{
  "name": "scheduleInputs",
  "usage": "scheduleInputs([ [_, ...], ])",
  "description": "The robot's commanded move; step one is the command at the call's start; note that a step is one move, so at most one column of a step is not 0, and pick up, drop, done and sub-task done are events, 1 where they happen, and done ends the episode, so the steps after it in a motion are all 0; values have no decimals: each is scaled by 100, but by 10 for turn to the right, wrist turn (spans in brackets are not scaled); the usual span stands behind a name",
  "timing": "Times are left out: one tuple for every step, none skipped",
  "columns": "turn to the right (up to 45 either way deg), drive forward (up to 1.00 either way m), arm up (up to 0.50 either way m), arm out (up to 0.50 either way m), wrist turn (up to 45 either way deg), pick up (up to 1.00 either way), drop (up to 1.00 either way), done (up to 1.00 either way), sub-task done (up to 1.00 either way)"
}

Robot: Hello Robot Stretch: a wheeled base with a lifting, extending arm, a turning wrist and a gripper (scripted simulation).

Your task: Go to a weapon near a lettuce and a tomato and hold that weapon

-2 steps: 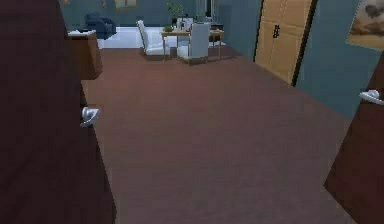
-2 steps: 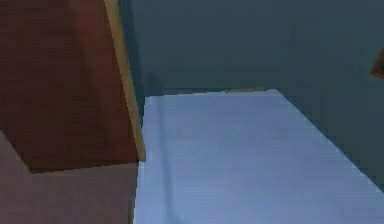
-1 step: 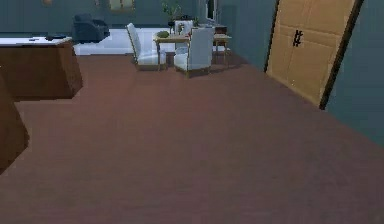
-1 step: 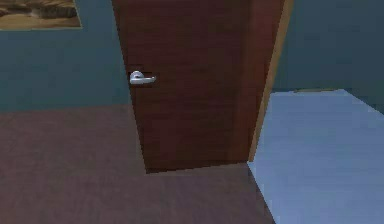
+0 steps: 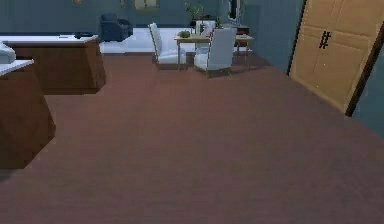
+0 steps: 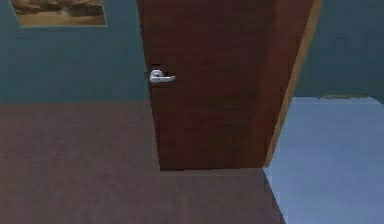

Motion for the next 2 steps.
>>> scheduleInputs([
  [0,35,0,0,0,0,0,0,0],
  [-30,0,0,0,0,0,0,0,0],
])
